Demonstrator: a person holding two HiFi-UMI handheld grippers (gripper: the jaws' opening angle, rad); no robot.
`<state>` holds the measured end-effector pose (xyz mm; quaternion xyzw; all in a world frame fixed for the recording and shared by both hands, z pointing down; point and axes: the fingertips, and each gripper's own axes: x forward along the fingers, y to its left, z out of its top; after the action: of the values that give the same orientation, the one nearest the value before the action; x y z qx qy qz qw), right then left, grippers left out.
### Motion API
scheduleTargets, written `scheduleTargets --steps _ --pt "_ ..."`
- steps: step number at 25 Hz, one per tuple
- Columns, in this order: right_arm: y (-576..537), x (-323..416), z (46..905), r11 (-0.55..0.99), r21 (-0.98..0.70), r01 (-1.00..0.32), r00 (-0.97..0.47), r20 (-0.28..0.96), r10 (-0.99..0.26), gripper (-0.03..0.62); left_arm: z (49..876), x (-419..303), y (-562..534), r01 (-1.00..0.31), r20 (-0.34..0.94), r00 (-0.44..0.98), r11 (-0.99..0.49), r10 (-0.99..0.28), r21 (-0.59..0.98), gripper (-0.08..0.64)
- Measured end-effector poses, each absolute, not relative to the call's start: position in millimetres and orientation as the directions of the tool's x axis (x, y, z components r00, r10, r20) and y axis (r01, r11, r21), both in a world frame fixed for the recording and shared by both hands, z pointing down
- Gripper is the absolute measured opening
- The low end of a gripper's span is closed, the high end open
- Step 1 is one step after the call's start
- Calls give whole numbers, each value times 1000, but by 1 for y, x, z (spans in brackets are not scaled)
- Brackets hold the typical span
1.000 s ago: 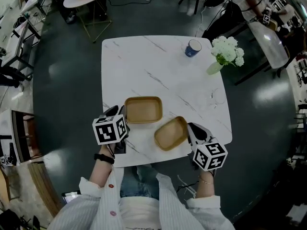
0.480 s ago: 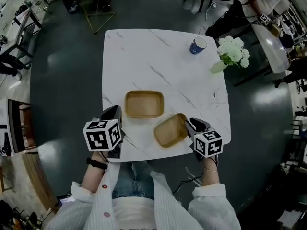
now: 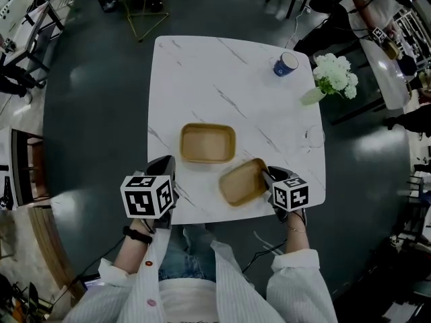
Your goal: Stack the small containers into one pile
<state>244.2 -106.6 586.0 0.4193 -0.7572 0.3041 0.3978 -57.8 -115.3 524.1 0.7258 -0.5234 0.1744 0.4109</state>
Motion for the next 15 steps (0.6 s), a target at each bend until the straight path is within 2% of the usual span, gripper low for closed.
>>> scheduleTargets --steps 5,15 --pt "-106 246 592 443 -121 -889 -315 862 -397 39 525 -60 -114 -901 685 395 -110 -613 421 17" --pt "-103 244 584 377 -174 -910 -331 851 -408 28 522 -69 -124 -896 680 404 -116 -612 428 17"
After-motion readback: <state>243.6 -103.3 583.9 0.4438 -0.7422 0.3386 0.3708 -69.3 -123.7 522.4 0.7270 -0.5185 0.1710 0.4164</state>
